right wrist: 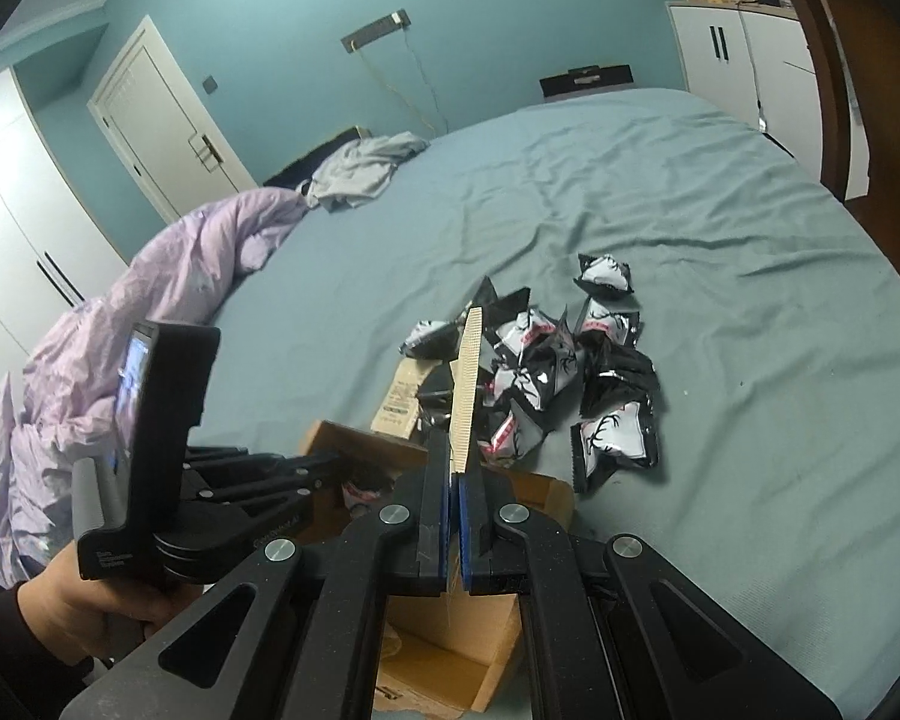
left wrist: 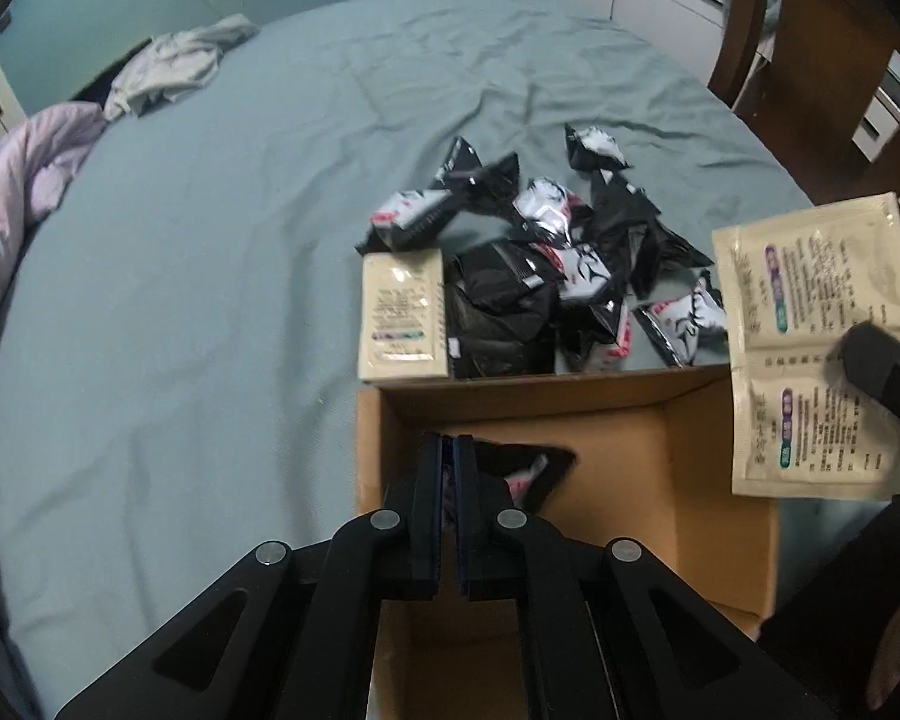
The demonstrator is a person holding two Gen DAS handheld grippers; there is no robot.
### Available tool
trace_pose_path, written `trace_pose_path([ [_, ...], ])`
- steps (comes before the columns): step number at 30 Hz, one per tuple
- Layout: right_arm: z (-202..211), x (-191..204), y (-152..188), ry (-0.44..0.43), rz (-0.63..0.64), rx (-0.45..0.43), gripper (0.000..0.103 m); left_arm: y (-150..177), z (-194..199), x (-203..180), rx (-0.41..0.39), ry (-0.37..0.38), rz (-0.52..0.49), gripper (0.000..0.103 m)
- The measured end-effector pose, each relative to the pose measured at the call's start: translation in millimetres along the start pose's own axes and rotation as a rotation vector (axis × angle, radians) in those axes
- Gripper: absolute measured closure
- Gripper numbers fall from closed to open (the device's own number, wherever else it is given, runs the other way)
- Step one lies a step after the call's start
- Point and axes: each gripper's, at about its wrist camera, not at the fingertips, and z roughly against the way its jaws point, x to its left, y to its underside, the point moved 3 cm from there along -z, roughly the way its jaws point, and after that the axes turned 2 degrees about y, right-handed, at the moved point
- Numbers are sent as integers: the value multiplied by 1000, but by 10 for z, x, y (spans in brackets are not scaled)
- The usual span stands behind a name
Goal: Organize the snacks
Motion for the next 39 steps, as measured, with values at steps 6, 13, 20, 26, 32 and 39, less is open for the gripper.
trace_pose_path([
  [6,-74,96,8,0,33,29,103,-80,122,8,-81,-35,-43,90],
  [13,-136,136,108,-91,-35,128,103,-116,546,194,-137,-148,-62,27],
  [20,-497,292,132,-2,5,245,103,-61,533,505,-90,-233,-17,27],
  [26,-868,313,150,16,-79,284,103,-33,518,475,-86,-231,-20,27],
  [32,-1143,336,242,-8,-176,298,102,-4,508,470,-82,-242,-24,27],
  [39,-1106,421,284,75,-135,346,61,15,516,510,-78,-239,-4,27],
])
